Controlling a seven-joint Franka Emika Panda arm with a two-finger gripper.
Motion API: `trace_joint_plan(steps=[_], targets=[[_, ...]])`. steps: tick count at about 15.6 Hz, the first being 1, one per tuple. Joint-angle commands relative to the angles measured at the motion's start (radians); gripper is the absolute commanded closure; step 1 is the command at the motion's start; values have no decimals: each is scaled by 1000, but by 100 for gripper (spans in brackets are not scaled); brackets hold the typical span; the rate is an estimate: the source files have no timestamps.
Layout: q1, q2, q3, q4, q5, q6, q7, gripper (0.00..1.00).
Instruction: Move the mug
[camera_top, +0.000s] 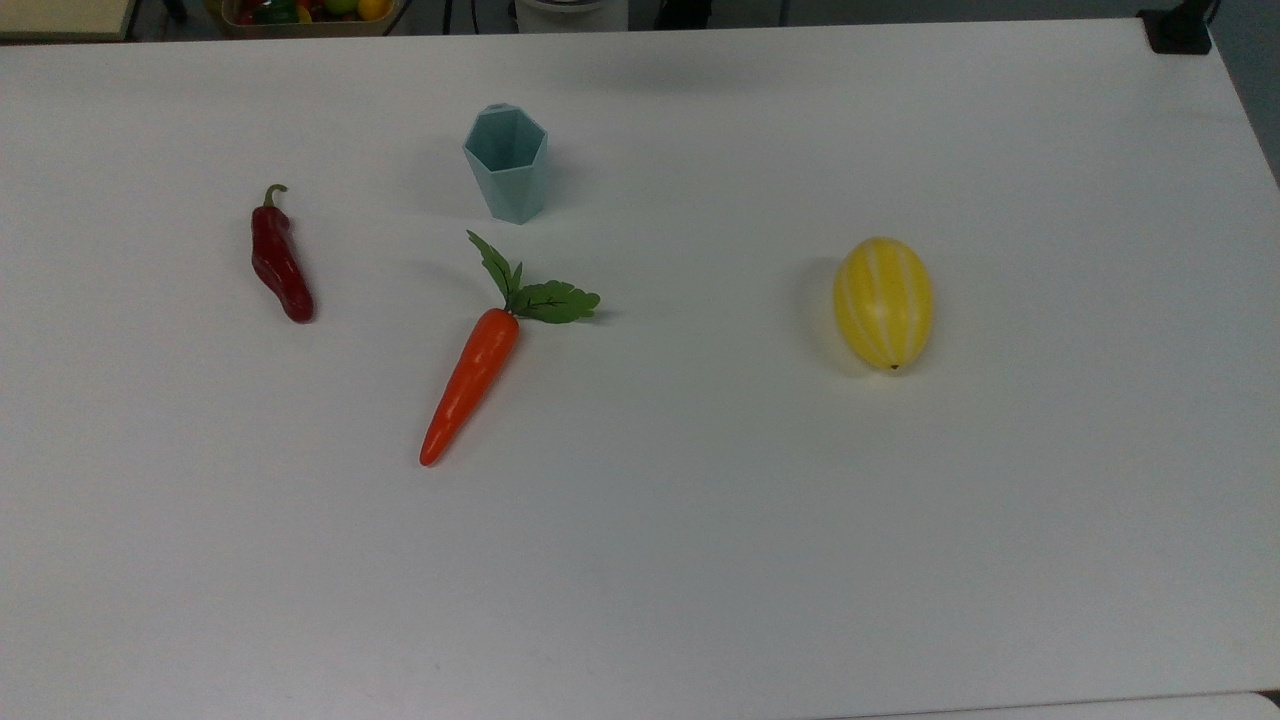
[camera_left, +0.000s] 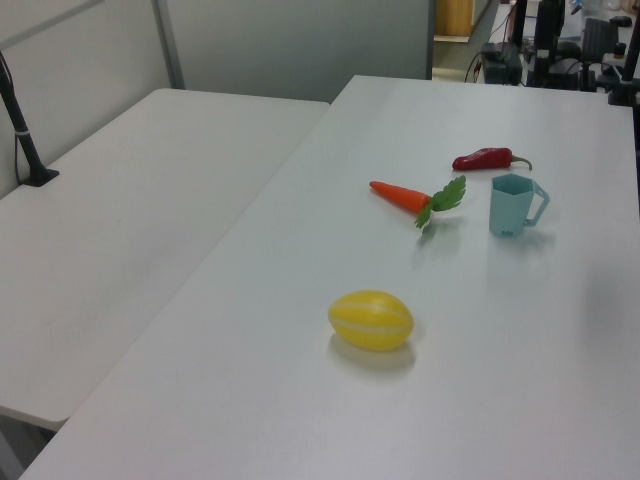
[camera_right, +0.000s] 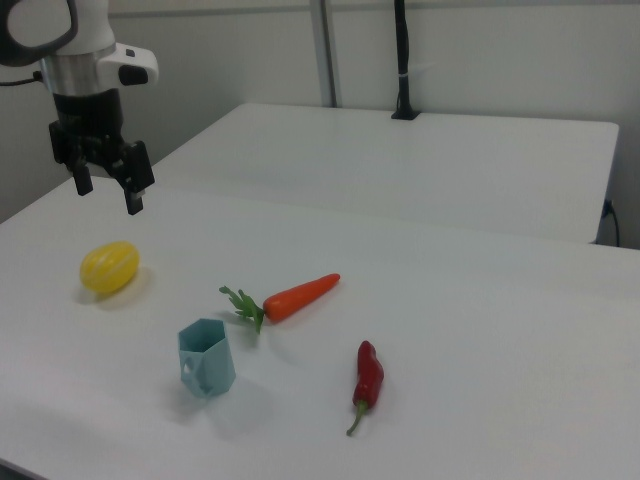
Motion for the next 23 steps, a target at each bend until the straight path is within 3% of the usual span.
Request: trace_joint_plan(steps=[1,6,10,23], targets=[[-43,45,36,23,-6,34,40,0],[-16,110,24,23,-90,246,29,0],[42,154,-22,25,-151,315,-11,0],[44,157,-27,25,-133,314,-11,0]])
